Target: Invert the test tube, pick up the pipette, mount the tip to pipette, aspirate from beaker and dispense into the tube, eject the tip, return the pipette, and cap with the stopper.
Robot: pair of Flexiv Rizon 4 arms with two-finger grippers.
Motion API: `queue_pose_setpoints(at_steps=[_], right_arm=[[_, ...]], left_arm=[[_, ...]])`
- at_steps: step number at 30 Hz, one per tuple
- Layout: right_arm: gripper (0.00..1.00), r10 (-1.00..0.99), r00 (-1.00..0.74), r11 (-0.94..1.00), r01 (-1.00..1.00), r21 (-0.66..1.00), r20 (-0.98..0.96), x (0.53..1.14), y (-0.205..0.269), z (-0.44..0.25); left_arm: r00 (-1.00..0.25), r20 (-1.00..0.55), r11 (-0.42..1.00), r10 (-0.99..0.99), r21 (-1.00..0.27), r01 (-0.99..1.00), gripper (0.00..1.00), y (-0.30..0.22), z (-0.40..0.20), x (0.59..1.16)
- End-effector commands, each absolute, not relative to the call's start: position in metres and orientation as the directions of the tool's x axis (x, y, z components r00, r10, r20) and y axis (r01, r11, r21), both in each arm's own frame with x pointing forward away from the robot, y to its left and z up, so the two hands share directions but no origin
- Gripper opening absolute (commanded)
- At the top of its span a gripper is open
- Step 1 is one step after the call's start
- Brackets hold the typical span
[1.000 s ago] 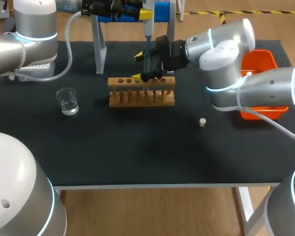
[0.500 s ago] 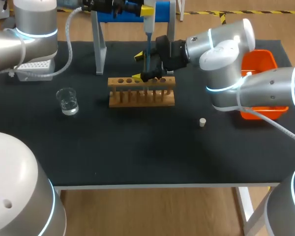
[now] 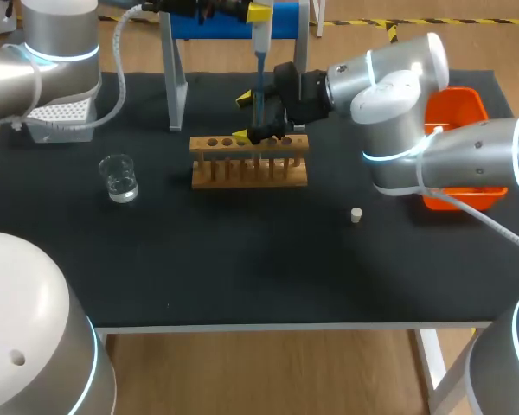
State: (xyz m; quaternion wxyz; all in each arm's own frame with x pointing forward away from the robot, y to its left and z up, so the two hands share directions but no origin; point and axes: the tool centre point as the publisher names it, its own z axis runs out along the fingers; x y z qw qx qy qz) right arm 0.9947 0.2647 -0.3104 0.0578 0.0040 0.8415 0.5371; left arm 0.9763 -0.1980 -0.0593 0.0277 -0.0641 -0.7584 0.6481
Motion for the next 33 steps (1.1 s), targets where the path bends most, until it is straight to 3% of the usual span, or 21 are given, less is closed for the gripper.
queue_pose_setpoints(at_steps=[1, 33], right_arm=[[1.00, 0.067, -0.993, 0.425, -0.055, 0.903, -0.093, 0.995, 0.264, -0.310], [1.00, 0.067, -0.993, 0.425, -0.055, 0.903, -0.093, 0.995, 0.264, -0.310]], left_arm=[[-0.991, -0.042, 0.158, 0.130, -0.985, 0.063, 0.00, -0.199, -0.055, 0.976], [-0.989, -0.064, 0.186, 0.131, -0.979, 0.088, 0.00, -0.207, -0.031, 0.975]])
